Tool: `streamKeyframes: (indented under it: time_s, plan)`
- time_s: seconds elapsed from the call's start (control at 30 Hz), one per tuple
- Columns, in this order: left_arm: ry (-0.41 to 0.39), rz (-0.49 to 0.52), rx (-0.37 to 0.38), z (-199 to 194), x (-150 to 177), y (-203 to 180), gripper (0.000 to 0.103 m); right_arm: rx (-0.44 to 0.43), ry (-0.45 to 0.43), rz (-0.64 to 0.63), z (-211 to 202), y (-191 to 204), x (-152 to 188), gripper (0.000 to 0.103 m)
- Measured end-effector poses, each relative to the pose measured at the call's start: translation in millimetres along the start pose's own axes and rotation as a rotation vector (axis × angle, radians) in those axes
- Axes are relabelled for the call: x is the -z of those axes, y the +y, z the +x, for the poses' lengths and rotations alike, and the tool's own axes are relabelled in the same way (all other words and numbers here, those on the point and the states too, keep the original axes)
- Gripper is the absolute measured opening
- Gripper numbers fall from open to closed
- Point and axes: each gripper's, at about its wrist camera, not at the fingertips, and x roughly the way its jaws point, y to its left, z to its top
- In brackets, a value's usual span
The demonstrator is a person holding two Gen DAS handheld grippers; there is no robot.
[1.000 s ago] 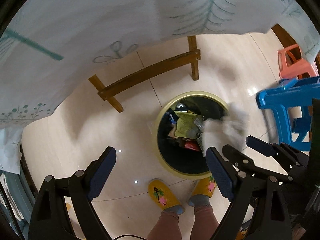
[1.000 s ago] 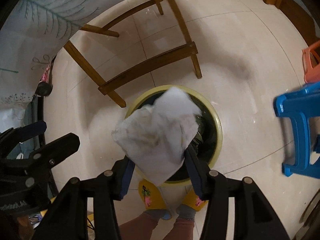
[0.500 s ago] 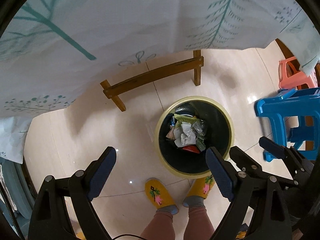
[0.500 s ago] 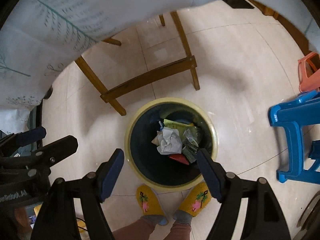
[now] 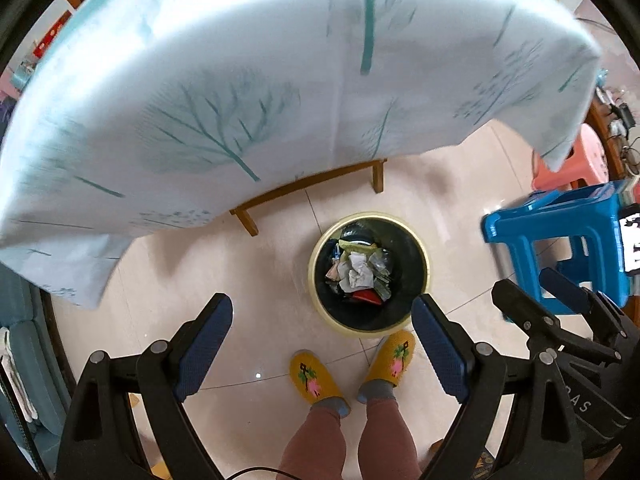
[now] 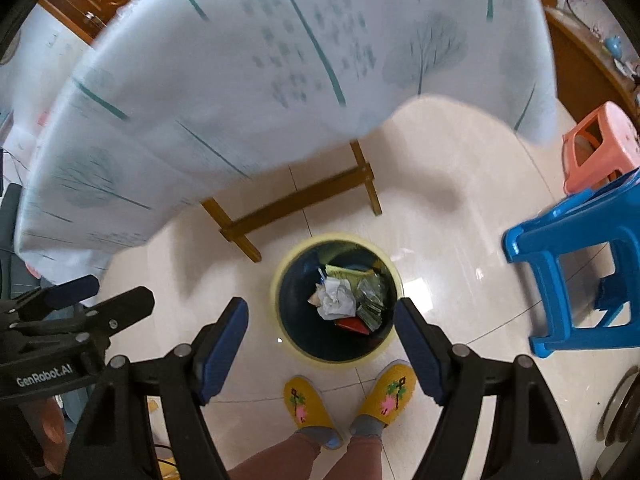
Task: Collect trash
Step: 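Raise both tools back toward the table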
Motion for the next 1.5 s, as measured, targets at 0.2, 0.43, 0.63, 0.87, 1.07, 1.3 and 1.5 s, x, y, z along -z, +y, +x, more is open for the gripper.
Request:
streamKeyframes:
  time_s: [0.2, 0.43, 0.63, 0.87, 1.07, 1.3, 1.5]
  plan:
    - [-0.054, 0.002, 0.009, -62.1, -0.4, 0.6, 0.09, -0.016, -0.059, -0.023, -63.9, 19.6, -13.1, 0.076]
    - [-0.165, -0.022, 0.005, -129.2, -17.3, 8.6, 0.09, -0.037, -0.126, -0.077, -121.0, 39.3, -31.1, 0.076]
    - [-0.272, -0.063, 0.0, -177.8, -31.5, 12.7, 0.09, -0.057, -0.185, -0.128, -159.1, 53.1, -53.3, 0.076]
    - [-0.379, -0.137, -0.016, -216.7, -44.5, 19.9, 0.09, -0.074, -0.256, -0.221, -192.5, 65.7, -85.3, 0.076]
    - [-0.432, -0.218, -0.035, -234.5, -48.6, 33.0, 0.09, -0.09, -0.287, -0.262, -200.7, 62.8, -118.9, 0.076]
    - [-0.436, -0.281, -0.066, -236.9, -58.5, 57.2, 0.09, -0.112, -0.267, -0.244, -190.4, 58.0, -160.7, 0.076]
    - [-0.402, -0.314, -0.082, -220.6, -90.0, 86.5, 0.09, -0.101, -0.253, -0.223, -173.0, 55.5, -195.8, 0.076]
